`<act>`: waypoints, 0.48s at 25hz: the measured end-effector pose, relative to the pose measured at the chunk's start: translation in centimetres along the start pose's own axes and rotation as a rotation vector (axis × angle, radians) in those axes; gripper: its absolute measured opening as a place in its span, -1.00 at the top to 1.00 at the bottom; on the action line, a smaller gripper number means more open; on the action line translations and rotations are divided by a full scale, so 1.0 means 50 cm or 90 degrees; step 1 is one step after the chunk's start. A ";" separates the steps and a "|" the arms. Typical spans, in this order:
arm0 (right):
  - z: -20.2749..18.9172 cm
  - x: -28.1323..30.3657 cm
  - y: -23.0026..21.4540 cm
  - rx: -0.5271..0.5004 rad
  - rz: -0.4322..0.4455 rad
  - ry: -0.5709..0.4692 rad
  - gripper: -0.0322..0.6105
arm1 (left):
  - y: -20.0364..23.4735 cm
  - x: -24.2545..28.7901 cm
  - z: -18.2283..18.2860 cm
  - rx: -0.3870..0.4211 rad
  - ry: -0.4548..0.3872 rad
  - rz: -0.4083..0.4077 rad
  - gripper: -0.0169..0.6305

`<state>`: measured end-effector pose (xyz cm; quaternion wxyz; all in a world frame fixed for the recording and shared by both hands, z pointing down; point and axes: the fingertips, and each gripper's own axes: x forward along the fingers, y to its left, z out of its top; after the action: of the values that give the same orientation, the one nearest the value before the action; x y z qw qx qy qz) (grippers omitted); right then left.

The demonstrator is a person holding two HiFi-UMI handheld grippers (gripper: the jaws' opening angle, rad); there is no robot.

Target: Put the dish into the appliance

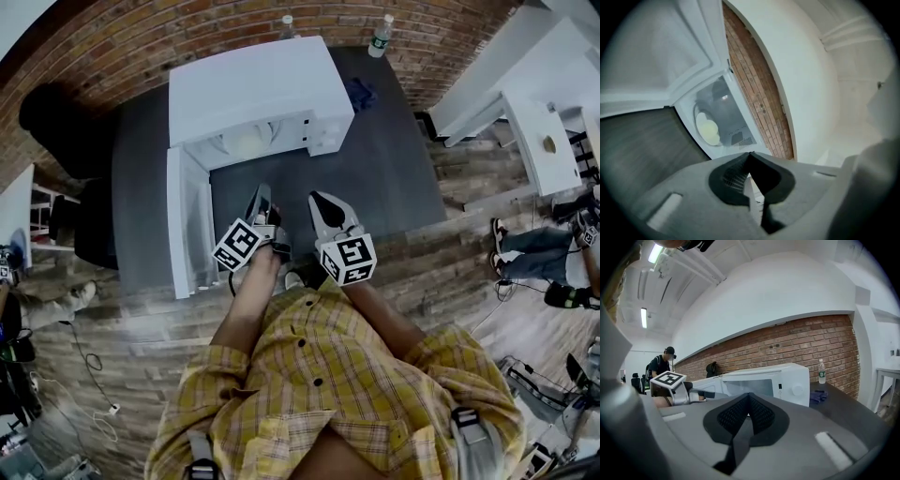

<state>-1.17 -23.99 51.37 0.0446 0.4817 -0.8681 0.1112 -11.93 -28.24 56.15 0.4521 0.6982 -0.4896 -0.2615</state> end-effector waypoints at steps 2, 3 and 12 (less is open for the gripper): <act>0.004 -0.001 0.002 0.005 0.002 -0.005 0.89 | -0.021 -0.008 0.000 0.048 0.008 -0.006 0.95; 0.005 -0.001 0.002 0.006 0.003 -0.006 0.89 | -0.031 -0.011 0.000 0.072 0.012 -0.008 0.95; 0.022 -0.010 0.004 0.018 0.015 -0.016 0.89 | -0.117 -0.052 -0.010 0.312 0.028 -0.023 0.95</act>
<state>-1.07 -23.75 50.17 0.0253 0.4737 -0.8724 0.1178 -9.88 -25.00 50.98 0.2750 0.8012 -0.5160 -0.1274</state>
